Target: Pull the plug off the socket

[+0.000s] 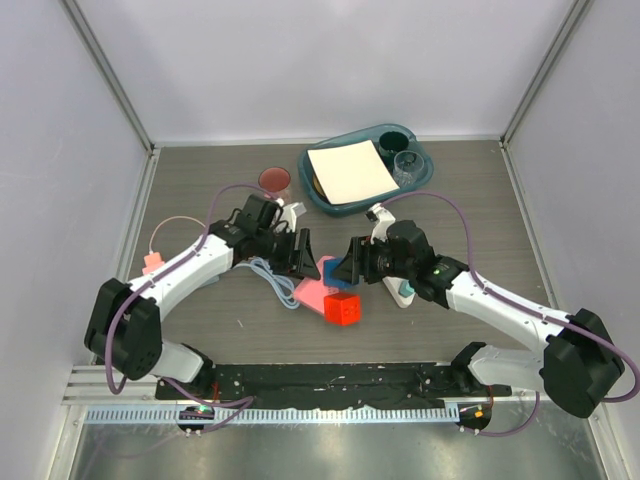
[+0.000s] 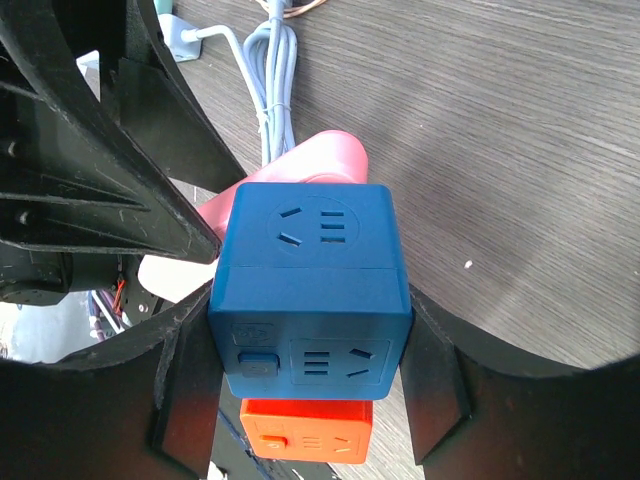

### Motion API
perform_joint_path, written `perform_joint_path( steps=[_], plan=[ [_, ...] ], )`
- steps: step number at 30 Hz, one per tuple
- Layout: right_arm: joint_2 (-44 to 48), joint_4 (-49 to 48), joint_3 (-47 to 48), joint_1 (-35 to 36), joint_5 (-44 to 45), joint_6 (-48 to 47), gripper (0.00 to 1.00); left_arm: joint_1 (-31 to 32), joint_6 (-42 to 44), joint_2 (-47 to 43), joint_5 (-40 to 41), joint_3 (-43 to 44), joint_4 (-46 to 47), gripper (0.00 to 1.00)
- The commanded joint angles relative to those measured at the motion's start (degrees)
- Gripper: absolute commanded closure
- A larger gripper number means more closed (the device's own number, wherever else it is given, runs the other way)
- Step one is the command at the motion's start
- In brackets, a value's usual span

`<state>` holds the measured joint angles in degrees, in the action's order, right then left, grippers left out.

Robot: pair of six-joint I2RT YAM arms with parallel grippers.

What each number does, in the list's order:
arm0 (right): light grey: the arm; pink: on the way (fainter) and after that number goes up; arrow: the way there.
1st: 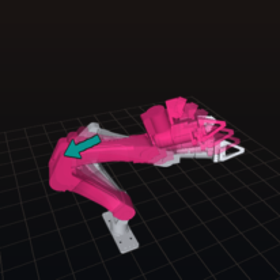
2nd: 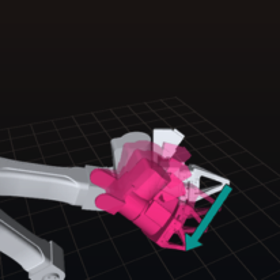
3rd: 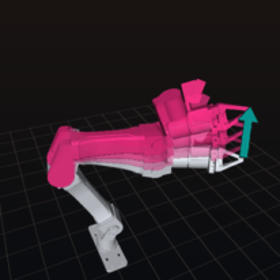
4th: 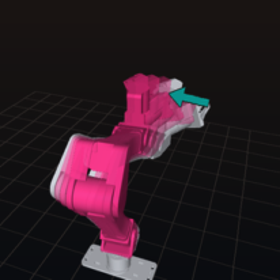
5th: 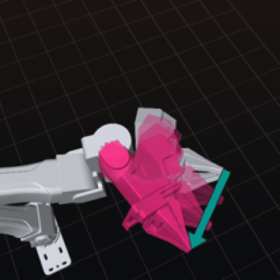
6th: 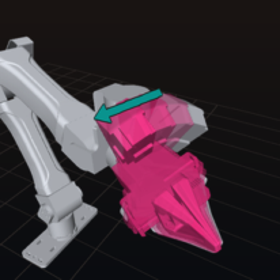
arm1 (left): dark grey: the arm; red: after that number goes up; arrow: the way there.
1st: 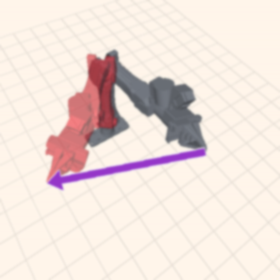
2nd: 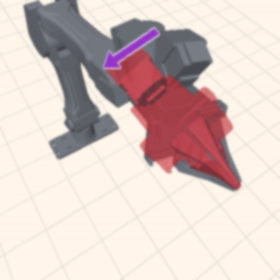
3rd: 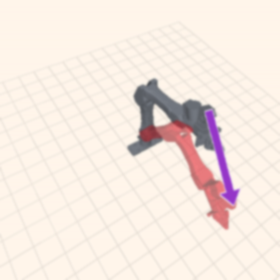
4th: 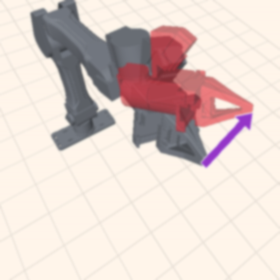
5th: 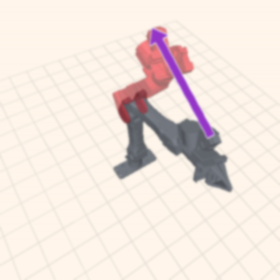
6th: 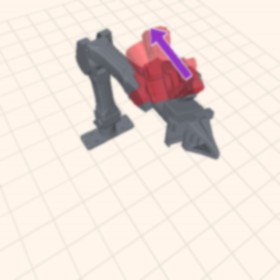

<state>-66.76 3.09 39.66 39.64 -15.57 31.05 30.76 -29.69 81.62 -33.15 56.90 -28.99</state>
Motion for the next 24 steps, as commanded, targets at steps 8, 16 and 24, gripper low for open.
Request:
perform_joint_path(
  steps=[8, 16, 24],
  plan=[
    [1.0, -7.1, 4.2, 0.2, -1.5, 2.4, 0.88, 1.0, 1.3, 4.0, -2.9, 2.1, -1.0, 0.57],
    [4.8, -6.3, 3.5, 0.2, 3.5, 3.1, 0.94, 1.1, 1.5, 5.6, 6.1, 3.3, -4.9, 1.0],
    [8.7, 2.0, 7.0, -1.1, 2.1, -2.0, 0.99, 1.1, 1.2, 7.1, 16.3, 4.4, -9.2, 1.0]
  ],
)
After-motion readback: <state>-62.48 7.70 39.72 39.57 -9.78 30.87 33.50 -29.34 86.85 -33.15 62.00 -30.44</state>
